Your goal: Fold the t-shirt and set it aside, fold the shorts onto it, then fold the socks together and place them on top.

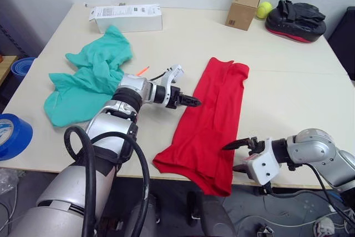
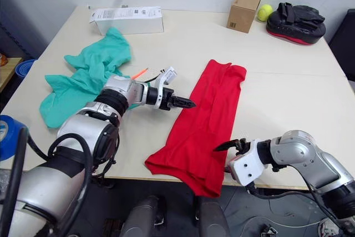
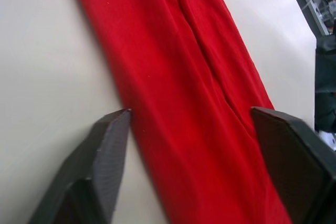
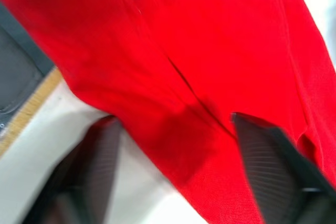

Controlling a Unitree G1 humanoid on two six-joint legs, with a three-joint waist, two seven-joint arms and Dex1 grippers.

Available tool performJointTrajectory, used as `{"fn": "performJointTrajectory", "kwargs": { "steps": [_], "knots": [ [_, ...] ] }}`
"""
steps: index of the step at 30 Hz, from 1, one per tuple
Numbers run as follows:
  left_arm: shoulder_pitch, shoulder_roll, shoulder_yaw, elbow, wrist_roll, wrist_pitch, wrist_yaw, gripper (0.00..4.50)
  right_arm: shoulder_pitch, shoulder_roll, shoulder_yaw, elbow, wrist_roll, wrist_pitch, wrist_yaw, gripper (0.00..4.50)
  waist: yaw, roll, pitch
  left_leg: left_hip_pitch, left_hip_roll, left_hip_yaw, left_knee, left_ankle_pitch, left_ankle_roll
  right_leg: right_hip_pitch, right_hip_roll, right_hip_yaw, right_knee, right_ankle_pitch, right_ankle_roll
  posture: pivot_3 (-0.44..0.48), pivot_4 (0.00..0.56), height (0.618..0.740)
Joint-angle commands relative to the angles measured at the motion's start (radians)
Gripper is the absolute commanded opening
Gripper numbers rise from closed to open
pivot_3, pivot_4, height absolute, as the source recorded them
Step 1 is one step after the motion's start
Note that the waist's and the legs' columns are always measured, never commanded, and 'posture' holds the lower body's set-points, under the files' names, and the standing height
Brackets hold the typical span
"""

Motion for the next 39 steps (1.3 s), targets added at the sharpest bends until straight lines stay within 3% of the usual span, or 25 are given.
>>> {"fn": "performJointTrajectory", "kwargs": {
  "steps": [1, 6, 8, 21, 27, 35, 39],
  "knots": [
    [-0.004, -0.009, 0.032, 0.001, 0.012, -0.012, 0.026, 2.23, -0.014, 0.012, -0.012, 0.03, -0.026, -0.013, -0.009, 1.87, 0.0, 0.0, 0.0, 0.0, 0.0, 0.0, 0.0, 0.0, 0.0, 0.0, 0.0, 0.0, 0.0, 0.0, 0.0, 0.0, 0.15, 0.74],
    [0.007, -0.01, 0.08, 0.008, 0.011, -0.009, 0.077, 0.66, -0.035, 0.017, -0.009, 0.066, -0.038, -0.042, 0.0, 0.18, 0.0, 0.0, 0.0, 0.0, 0.0, 0.0, 0.0, 0.0, 0.0, 0.0, 0.0, 0.0, 0.001, 0.0, 0.0, 0.0, 0.15, 0.74],
    [0.009, -0.011, 0.098, 0.008, 0.008, -0.003, 0.088, 0.02, -0.044, 0.013, -0.013, 0.082, -0.038, -0.056, 0.003, 0.0, 0.0, 0.0, 0.0, 0.0, 0.0, 0.0, 0.0, 0.0, 0.0, 0.0, 0.0, 0.0, 0.001, 0.0, 0.0, 0.0, 0.15, 0.74],
    [0.04, 0.017, 0.15, 0.0, 0.013, 0.0, 0.124, 0.02, -0.131, -0.032, -0.023, 0.265, -0.03, -0.21, 0.043, 0.0, -0.001, 0.0, 0.0, 0.002, 0.0, 0.001, 0.0, 0.0, -0.001, 0.001, 0.0, 0.0, 0.001, 0.0, 0.0, 0.0, 0.15, 0.74],
    [0.051, 0.045, 0.153, -0.032, 0.007, 0.057, 0.071, 0.02, -0.156, -0.034, -0.01, 0.325, -0.01, -0.278, 0.075, 0.0, -0.001, 0.0, 0.0, 0.003, 0.0, 0.002, 0.0, 0.001, -0.001, 0.001, 0.0, 0.001, 0.002, 0.0, 0.0, 0.0, 0.15, 0.74],
    [0.119, 0.057, 0.136, -0.15, -0.005, 0.168, 0.033, 0.02, -0.177, -0.004, 0.009, 0.337, 0.017, -0.31, 0.103, 0.0, -0.004, 0.0, 0.0, 0.004, 0.0, 0.002, -0.001, 0.001, -0.001, 0.002, 0.0, 0.002, 0.003, 0.0, 0.0, 0.0, 0.15, 0.74],
    [0.197, 0.069, 0.116, -0.297, -0.016, 0.25, 0.038, 0.02, -0.205, 0.028, 0.015, 0.357, 0.008, -0.337, 0.095, 0.0, -0.006, 0.0, 0.0, 0.006, 0.0, 0.004, -0.001, 0.001, -0.002, 0.003, 0.0, 0.003, 0.004, 0.0, 0.0, 0.0, 0.15, 0.74]
  ]
}}
